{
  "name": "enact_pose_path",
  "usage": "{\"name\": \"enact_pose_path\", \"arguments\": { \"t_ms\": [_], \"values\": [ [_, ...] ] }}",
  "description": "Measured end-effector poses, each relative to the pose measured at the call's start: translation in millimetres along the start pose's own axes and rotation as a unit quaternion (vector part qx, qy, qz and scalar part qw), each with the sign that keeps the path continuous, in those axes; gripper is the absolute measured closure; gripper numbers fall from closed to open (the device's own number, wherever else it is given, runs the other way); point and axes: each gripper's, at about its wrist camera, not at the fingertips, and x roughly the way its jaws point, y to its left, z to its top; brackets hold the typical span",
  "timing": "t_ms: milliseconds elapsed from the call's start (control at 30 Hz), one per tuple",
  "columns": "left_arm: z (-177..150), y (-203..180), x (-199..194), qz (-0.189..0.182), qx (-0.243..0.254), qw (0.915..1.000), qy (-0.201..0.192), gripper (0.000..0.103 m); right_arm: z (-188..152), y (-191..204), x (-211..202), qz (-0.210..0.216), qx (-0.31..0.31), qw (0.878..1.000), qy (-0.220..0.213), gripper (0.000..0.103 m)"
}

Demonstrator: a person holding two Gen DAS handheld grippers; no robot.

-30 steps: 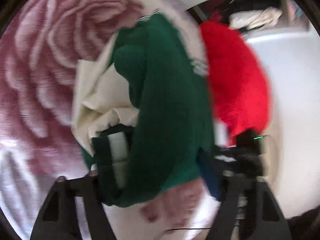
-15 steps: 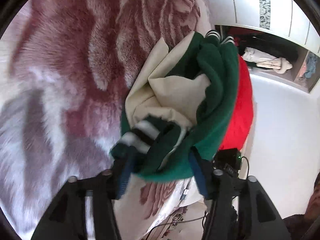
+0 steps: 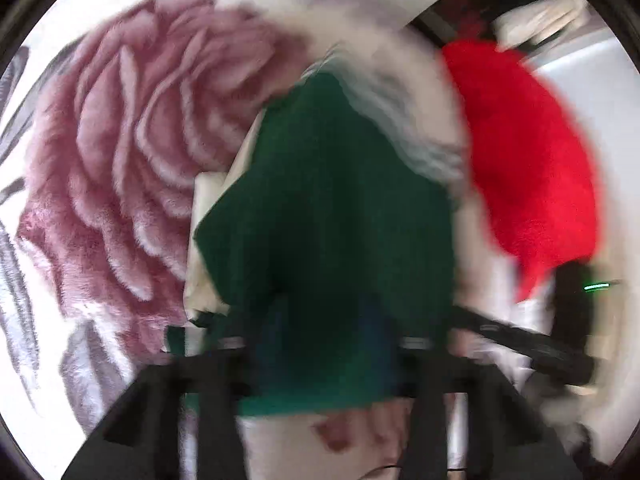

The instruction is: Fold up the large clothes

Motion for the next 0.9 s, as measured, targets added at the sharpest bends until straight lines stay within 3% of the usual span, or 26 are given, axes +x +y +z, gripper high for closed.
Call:
{"name": "enact_pose_path", "arguments": {
  "t_ms": [67, 167, 300, 367, 467, 500, 533, 567, 600, 633, 733, 800, 900],
  "values": [
    [3.1, 27.1, 19.7, -0.011, -0.028, 0.9995, 0.007, 0.075, 6.2, 16.3, 34.3, -0.066, -0.026, 0.997, 0.038, 0.085],
    [9.6, 51.8, 39.9, -0.040, -0.066, 0.9966, 0.030, 0.075, 18.1, 14.3, 79.4, -0.121, -0.026, 0.990, 0.071, 0.092],
    [8.6, 48.4, 50.4, -0.026, -0.033, 0.9986, 0.031, 0.075, 30.0, -3.9, 121.4, -0.135, 0.010, 0.984, 0.115, 0.094],
    [11.7, 61.1, 44.1, -0.054, -0.068, 0.9957, 0.030, 0.075, 36.9, -3.0, 116.3, -0.126, 0.019, 0.984, 0.125, 0.094],
    [8.2, 74.3, 9.2, -0.107, -0.118, 0.9870, 0.027, 0.075, 37.1, -2.4, 78.1, -0.055, 0.014, 0.992, 0.115, 0.082],
    [4.3, 77.8, -5.9, -0.122, -0.124, 0.9846, 0.021, 0.074, 34.3, -6.3, 53.5, -0.008, 0.018, 0.995, 0.096, 0.061],
    [-3.1, 80.9, -22.9, -0.140, -0.129, 0.9817, 0.011, 0.061, 31.4, -11.6, 32.2, 0.023, 0.024, 0.997, 0.072, 0.034],
    [-13.3, 83.5, -39.1, -0.157, -0.131, 0.9789, -0.003, 0.031, 28.3, -18.5, 9.9, 0.049, 0.027, 0.998, 0.042, 0.023],
    [-23.4, 83.9, -49.4, -0.164, -0.131, 0.9777, -0.013, 0.015, 25.3, -29.4, -12.4, 0.067, 0.031, 0.997, 0.011, 0.011],
    [-37.3, 87.0, -60.1, -0.169, -0.132, 0.9764, -0.027, 0.006, 23.9, -38.6, -24.8, 0.073, 0.036, 0.997, -0.008, 0.009],
    [-74.5, 93.2, -62.2, -0.171, -0.152, 0.9731, -0.030, 0.006, 32.1, -90.0, -40.3, 0.071, 0.071, 0.994, -0.048, 0.009],
    [-93.3, 93.9, -44.3, -0.177, -0.171, 0.9688, -0.024, 0.006, 42.7, -119.2, -29.8, 0.060, 0.093, 0.993, -0.044, 0.008],
    [-113.1, 92.1, -9.0, -0.203, -0.219, 0.9543, -0.016, 0.006, 67.5, -150.4, 6.9, 0.112, 0.113, 0.987, -0.005, 0.008]
  ]
}}
